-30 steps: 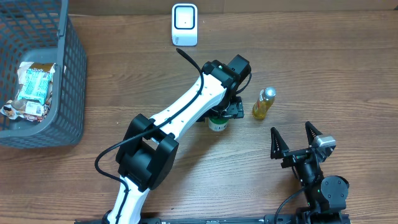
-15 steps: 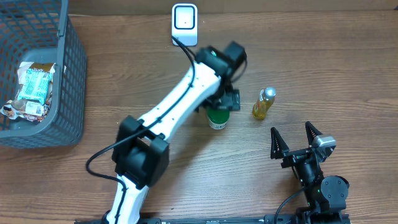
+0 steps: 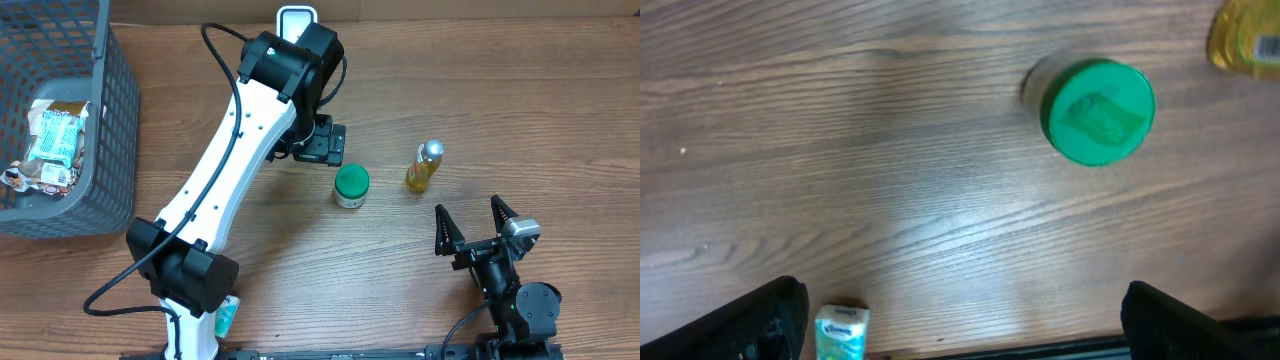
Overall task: Scan the item barcode
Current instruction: 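Release the jar, move the left gripper down-left and grasp the Kleenex pack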
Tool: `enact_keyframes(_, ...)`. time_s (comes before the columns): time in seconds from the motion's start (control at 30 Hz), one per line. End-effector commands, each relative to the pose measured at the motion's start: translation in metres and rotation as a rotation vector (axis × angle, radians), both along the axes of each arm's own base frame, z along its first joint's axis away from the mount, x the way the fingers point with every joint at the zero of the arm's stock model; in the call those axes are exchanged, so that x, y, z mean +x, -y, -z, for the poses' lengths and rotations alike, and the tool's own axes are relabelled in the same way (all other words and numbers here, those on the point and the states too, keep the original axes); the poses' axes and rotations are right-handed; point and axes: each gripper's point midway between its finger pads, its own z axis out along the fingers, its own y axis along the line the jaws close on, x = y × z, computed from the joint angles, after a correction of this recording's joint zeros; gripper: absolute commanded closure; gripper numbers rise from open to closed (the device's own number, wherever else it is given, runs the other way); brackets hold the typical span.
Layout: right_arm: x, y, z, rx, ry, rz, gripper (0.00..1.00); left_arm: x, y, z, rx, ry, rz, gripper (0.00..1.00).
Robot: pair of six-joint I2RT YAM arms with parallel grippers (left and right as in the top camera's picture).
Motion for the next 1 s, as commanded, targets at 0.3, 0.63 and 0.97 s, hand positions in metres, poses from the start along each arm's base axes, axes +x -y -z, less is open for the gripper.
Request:
enact_keyframes(0.3,0.000,0.000,0.002,0.001,0.005,0.004,0.00,-0.059,-0.048,-0.011,-0.001,-0.049,0.014,0.01)
enact_keyframes(0.63,0.000,0.000,0.002,0.001,0.005,0.004,0.00,-0.130,-0.115,0.035,0.216,-0.114,-0.295,0.00)
enact_keyframes(0.97,0.000,0.000,0.002,0.001,0.005,0.004,0.00,-0.190,-0.120,0.131,0.224,-0.327,-0.372,0.04)
